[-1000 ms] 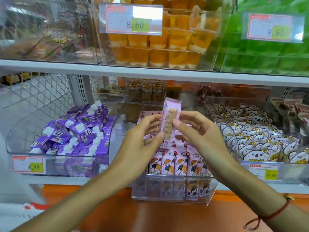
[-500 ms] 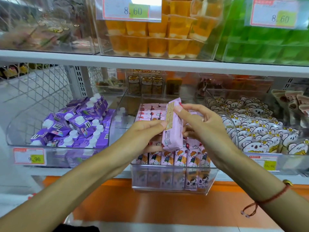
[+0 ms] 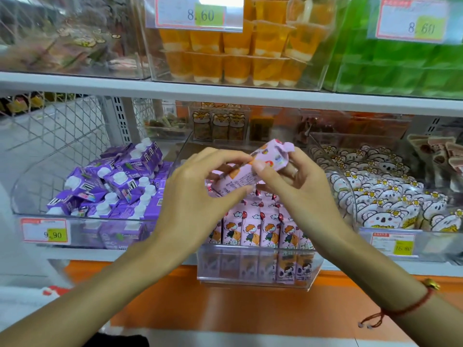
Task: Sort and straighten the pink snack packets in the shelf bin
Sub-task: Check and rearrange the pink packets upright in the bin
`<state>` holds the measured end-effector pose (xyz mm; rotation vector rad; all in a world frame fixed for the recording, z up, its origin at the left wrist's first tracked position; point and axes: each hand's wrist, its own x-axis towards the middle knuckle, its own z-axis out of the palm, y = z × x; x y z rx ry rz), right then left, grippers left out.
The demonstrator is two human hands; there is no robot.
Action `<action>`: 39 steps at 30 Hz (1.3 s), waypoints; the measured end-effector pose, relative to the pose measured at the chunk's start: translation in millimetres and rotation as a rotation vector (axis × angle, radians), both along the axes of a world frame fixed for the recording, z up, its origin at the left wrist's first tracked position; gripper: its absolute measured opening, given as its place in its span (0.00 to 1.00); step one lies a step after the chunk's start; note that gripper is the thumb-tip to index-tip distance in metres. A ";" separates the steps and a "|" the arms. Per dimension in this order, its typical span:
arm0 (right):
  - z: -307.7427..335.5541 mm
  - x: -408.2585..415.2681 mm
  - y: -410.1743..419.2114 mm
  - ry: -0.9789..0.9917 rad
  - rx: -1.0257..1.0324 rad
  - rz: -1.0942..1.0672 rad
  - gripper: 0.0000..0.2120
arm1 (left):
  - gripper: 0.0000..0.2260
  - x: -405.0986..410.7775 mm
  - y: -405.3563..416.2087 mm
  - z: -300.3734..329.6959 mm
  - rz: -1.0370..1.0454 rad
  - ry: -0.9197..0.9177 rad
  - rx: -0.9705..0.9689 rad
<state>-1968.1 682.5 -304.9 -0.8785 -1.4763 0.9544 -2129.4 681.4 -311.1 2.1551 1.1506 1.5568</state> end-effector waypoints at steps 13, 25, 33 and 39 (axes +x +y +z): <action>2.4 12.5 8.2 -0.162 0.020 -0.034 0.18 | 0.13 -4.4 4.1 6.4 -0.339 -0.023 -0.489; -13.9 -7.1 5.0 -0.309 0.190 -0.113 0.12 | 0.26 -3.5 11.7 -0.1 -0.204 -0.645 -0.559; -14.8 8.4 15.3 -0.308 0.085 0.013 0.14 | 0.15 -21.5 15.6 6.5 -0.269 -0.504 -0.477; -29.2 20.3 20.6 -0.677 0.107 -0.170 0.27 | 0.14 -23.7 18.3 9.2 -0.034 -0.343 -0.031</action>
